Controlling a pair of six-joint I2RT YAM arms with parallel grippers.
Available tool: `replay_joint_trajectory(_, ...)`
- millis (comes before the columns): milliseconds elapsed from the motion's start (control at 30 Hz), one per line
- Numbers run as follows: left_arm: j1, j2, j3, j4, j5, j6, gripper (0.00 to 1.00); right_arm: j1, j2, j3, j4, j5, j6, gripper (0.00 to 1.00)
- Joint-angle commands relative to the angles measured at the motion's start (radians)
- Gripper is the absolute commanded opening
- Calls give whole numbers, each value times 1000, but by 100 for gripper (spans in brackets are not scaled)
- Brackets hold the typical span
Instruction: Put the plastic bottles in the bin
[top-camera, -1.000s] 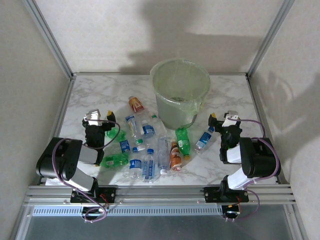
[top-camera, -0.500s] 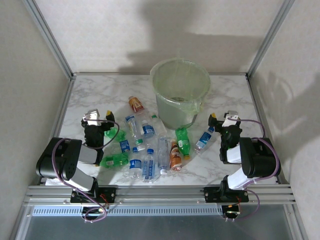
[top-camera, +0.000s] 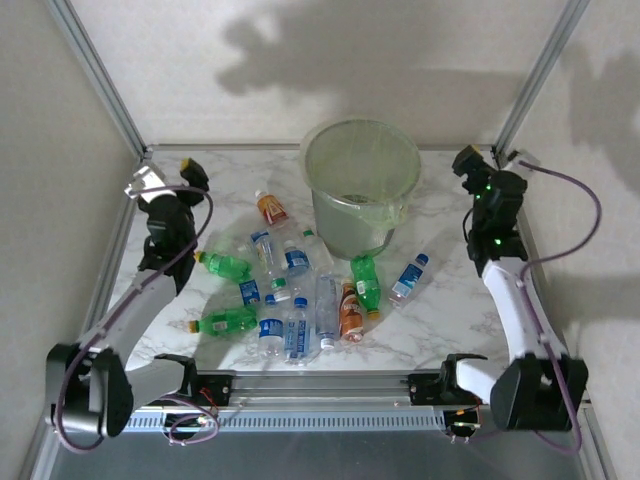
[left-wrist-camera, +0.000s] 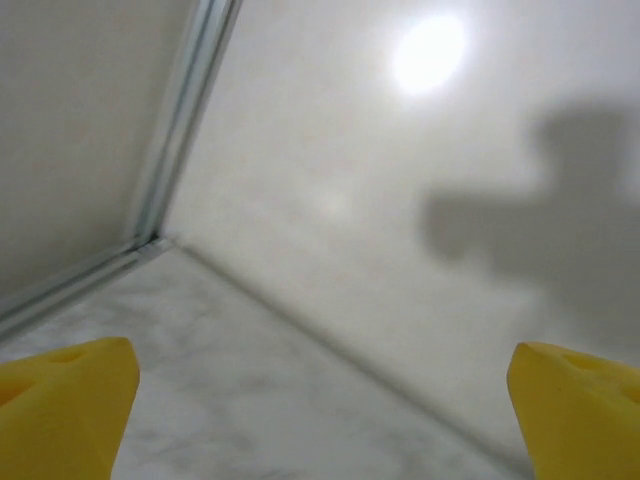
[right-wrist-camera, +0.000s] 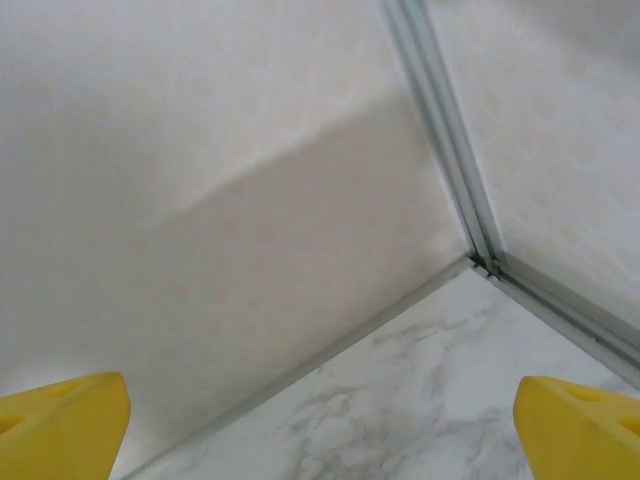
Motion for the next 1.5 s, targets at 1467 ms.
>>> replay_joint_trajectory(1467,-464,-14,179,-558,190,-254,81,364,384,-146,-659,-82,350,76)
